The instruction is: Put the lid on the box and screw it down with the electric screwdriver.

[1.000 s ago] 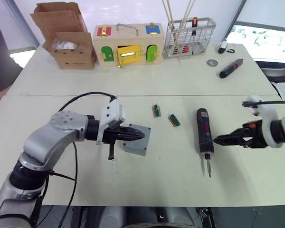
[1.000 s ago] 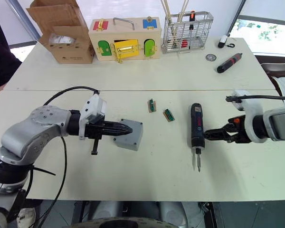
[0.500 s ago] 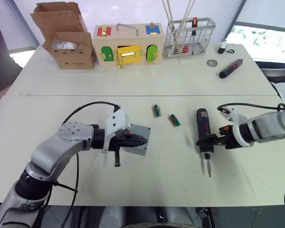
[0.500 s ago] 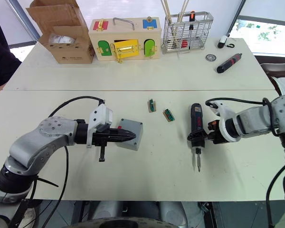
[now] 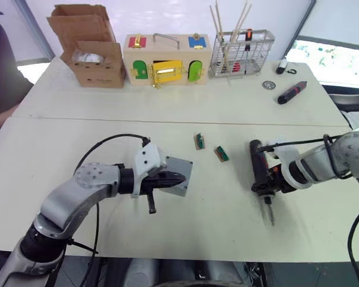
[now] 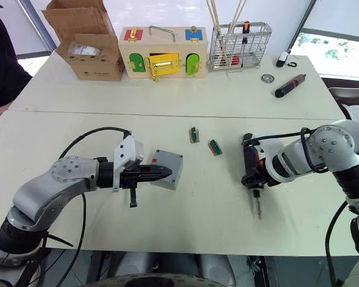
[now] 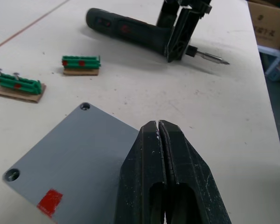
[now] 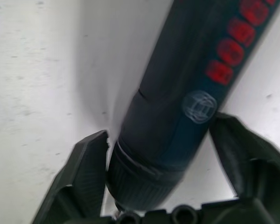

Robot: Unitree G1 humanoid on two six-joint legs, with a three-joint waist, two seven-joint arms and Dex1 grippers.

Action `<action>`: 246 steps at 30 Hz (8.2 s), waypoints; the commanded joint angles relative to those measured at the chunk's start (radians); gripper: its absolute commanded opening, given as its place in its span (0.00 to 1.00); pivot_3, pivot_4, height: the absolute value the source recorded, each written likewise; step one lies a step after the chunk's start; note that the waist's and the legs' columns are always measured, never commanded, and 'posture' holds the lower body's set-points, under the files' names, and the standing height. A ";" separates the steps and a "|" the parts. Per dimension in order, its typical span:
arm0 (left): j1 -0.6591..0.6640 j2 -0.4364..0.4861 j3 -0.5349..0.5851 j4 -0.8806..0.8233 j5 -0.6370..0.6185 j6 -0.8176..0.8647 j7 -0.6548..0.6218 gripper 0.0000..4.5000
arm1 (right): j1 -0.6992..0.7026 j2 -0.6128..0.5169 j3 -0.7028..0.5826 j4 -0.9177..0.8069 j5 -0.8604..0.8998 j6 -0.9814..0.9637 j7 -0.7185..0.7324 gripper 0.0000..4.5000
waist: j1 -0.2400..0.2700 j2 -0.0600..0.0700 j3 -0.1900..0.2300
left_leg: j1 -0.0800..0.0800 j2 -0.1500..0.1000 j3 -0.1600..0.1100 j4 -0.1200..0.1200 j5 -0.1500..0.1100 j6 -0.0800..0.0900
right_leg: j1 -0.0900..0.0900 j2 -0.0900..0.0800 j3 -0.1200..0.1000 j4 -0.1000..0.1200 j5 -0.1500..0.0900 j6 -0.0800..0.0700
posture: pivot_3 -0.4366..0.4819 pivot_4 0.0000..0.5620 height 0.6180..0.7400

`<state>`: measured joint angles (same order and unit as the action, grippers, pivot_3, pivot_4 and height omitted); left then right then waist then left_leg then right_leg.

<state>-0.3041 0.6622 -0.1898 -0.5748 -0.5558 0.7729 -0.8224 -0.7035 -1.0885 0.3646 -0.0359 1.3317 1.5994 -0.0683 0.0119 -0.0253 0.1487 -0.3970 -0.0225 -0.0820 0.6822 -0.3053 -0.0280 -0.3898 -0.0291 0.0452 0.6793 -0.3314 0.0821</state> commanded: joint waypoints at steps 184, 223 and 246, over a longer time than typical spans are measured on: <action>-0.340 -0.026 -0.013 0.270 0.059 -0.121 -0.354 0.00 | 0.079 -0.001 -0.711 -0.106 0.195 -0.093 0.050 0.42 | -0.006 0.026 0.003 | -0.013 -0.001 0.002 -0.011 0.003 -0.004 | -0.017 -0.003 0.002 -0.001 0.002 0.002 | 0.48 0.27 1.00; -0.267 0.078 0.111 0.446 0.121 -0.153 -0.238 0.00 | 0.096 0.010 -0.470 -0.252 -0.232 -0.283 0.498 1.00 | -0.009 0.029 0.006 | -0.012 0.000 0.006 -0.001 -0.001 0.002 | -0.017 0.001 0.005 0.003 0.002 0.002 | 0.48 0.27 1.00; -0.067 0.052 -0.024 0.304 0.178 -0.066 -0.188 0.00 | 0.402 0.366 -0.084 -0.584 -0.544 -0.548 0.615 1.00 | -0.005 0.027 0.005 | -0.011 -0.001 0.002 0.001 0.000 0.000 | -0.015 -0.001 0.003 0.004 0.002 0.002 | 0.48 0.27 1.00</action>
<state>-0.3567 0.7089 -0.2005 -0.2498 -0.3932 0.7318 -1.0008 -0.2972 -0.7244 0.2742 -0.6024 0.7984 1.0714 0.5219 0.0073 0.0015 0.1541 -0.4083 -0.0237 -0.0799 0.6830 -0.3053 -0.0278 -0.4052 -0.0300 0.0482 0.6833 -0.3294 0.0841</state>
